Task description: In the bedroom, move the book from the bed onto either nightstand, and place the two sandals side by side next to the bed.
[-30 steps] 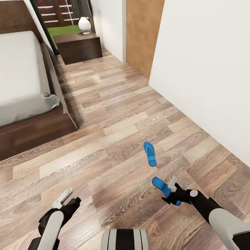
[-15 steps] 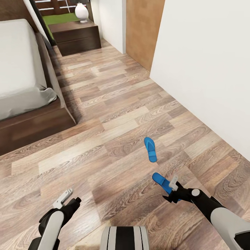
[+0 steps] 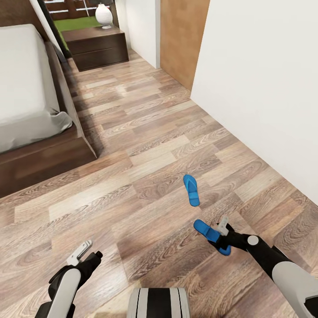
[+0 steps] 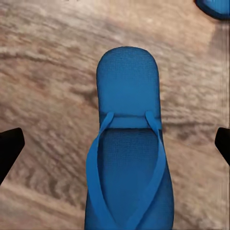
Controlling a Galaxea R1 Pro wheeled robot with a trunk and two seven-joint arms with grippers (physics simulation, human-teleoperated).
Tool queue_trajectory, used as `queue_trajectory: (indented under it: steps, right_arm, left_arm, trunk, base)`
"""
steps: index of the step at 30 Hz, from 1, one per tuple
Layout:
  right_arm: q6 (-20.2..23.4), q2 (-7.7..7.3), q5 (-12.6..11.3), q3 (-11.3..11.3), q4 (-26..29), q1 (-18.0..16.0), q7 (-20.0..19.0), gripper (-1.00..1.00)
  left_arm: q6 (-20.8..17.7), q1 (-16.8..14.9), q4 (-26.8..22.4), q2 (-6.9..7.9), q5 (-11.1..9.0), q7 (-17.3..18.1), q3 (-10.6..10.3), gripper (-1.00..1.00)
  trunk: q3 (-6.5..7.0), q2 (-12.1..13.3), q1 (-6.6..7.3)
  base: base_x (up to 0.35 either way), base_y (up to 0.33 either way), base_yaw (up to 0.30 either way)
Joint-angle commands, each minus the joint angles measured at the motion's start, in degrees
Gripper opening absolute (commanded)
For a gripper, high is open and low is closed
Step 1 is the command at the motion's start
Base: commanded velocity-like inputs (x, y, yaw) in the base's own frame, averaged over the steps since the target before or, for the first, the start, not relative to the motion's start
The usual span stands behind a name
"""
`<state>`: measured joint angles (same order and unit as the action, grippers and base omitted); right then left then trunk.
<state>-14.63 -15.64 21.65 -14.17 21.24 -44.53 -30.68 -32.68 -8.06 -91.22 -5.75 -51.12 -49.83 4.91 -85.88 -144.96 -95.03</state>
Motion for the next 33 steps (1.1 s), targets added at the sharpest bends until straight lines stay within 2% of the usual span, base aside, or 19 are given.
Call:
queue_trajectory:
  steps: [1, 10, 18, 27, 33]
  right_arm:
    - [-0.40, -0.16, 0.60, 0.06, 0.21, 0.00, 0.01, 1.00]
    - [-0.56, -0.72, 0.59, 0.27, 0.89, 0.05, 0.02, 1.00]
    - [2.02, -3.28, -1.90, 0.20, 3.45, 2.64, -2.56, 1.00]
    - [4.90, -3.28, -4.79, 0.20, 6.34, 3.50, -3.26, 1.00]
    - [6.83, -3.28, -6.76, 0.20, 8.28, 3.50, -3.26, 1.00]
  left_arm:
    - [-0.26, -0.05, -0.08, -0.08, -0.38, -0.34, 0.10, 1.00]
    - [-0.27, -0.07, -0.17, -0.31, -0.46, -0.36, 0.07, 1.00]
    - [-2.82, -2.65, -0.83, 2.27, -3.05, -2.93, -2.50, 1.00]
    - [-5.62, -5.54, -0.83, 2.28, -6.04, -5.82, -5.40, 1.00]
    - [-7.51, -7.47, -0.83, 2.28, -8.00, -7.74, -5.53, 1.00]
  trunk:
    - [-0.26, -0.03, -0.02]
    - [-2.25, -0.15, -0.25]
    - [-2.24, -0.15, -0.25]
    - [-2.24, -0.15, -0.25]
    - [-2.24, -0.15, -0.25]
  base:
    - [0.000, 0.000, 0.000]
    - [0.000, 0.000, 0.000]
    - [0.000, 0.000, 0.000]
    - [0.000, 0.000, 0.000]
    - [0.000, 0.000, 0.000]
